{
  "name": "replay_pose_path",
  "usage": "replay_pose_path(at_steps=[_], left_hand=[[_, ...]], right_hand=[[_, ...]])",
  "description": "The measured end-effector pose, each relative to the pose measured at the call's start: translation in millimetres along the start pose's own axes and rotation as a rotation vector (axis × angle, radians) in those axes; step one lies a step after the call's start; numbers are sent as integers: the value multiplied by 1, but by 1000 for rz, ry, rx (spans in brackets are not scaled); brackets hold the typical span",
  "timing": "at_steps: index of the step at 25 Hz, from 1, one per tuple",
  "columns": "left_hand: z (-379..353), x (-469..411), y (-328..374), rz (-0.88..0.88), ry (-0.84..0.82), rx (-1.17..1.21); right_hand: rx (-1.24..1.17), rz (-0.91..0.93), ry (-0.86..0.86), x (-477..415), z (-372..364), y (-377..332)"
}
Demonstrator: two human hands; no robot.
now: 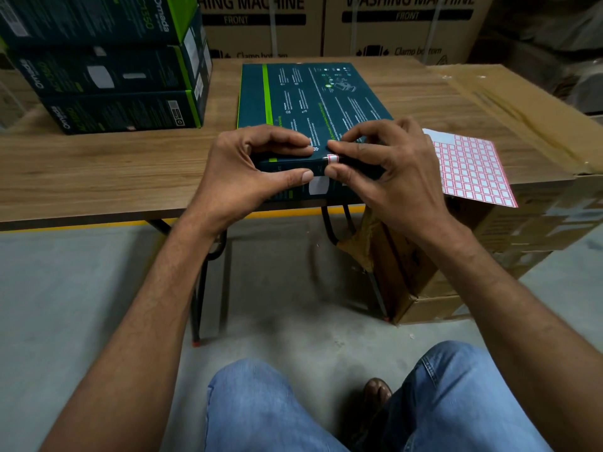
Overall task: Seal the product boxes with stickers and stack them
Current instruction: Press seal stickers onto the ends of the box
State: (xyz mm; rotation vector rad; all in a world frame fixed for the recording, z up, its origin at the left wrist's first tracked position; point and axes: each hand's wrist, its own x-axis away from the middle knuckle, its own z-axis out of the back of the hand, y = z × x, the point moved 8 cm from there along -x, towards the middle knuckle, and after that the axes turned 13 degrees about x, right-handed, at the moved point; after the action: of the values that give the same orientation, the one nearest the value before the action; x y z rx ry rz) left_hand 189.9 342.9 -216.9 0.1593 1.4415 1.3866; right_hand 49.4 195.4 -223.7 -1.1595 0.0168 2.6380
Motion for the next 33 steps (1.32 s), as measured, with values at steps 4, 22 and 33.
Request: replay_pose_path(at_steps=[4,22,33], left_hand=[[-1,0,2,-1,11,5],[2,3,3,-4,-21,-33],[5,3,1,5,42,0]], right_hand=[[-182,-89,-75,1,7,13],[-165,25,-32,-11,3,-3],[-264,-51,-93,-16,2,3]])
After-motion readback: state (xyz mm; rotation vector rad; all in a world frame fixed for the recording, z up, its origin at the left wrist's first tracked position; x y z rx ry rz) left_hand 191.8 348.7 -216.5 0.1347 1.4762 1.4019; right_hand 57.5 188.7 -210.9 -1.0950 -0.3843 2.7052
